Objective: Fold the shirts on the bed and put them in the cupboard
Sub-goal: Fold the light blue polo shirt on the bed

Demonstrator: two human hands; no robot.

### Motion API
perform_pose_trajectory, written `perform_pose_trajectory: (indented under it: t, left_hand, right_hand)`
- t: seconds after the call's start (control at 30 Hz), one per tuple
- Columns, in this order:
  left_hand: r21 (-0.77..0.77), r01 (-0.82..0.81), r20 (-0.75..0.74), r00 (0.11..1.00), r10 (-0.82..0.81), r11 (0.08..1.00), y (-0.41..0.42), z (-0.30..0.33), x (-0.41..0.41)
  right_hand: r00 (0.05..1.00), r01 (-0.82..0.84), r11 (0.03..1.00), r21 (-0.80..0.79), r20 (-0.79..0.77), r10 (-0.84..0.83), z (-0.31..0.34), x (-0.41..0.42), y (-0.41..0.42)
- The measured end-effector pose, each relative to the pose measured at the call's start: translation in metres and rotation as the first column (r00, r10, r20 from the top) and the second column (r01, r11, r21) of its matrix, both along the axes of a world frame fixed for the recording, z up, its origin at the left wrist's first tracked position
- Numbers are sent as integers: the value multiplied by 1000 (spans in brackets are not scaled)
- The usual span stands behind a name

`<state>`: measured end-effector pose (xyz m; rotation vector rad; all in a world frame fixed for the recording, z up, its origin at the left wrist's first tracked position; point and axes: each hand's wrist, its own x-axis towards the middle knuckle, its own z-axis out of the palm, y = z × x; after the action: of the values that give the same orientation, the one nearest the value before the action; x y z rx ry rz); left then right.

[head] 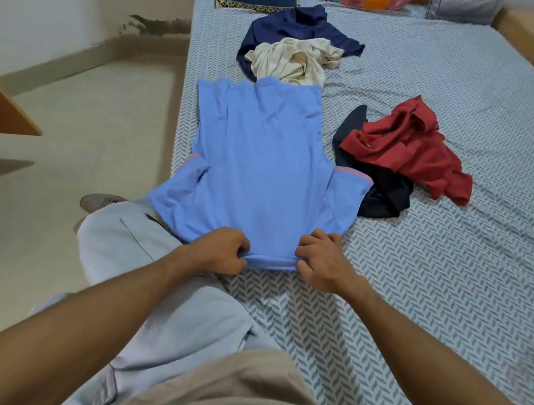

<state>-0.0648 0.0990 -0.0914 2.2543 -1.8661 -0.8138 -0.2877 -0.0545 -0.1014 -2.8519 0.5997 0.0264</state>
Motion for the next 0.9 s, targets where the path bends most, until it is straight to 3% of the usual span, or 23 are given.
perform_pose_trajectory:
  t: [0.13,0.23,0.33,0.47,0.57,0.67,0.8,0.9]
  left_hand:
    - [132,-77,-95,991,90,988,0,-3,-3]
    - [129,-162,-222,957,188,978,4,-8,1]
    - [45,-354,-330,878,348,934,8,-4,16]
    - [-134,-638,-357,745,564,758,14,3,47]
    - [-196,-802,-439,586,681,564,25,4,79]
    - [-157,-897,-473,435,766,412,39,2,118]
    - [125,-955,-502,172,847,268,45,-8,156]
    - [344,-908,-593,-13,805,239,47,-24,172]
  right_hand:
    - [981,32,999,14,-191,-28,-4,5,1]
    - [965,51,999,-4,-256,-51,-5,14,2]
    - [974,96,995,22,-209,-89,2,28,3]
    - [995,59,997,56,-87,-54,11,67,11]
    - [999,-40,997,63,-18,41,11,113,28]
    - [991,-135,986,98,27,133,10,165,55]
    - [985,-169,970,172,56,162,6,218,93]
    - [992,-119,974,192,-24,126,-4,242,113]
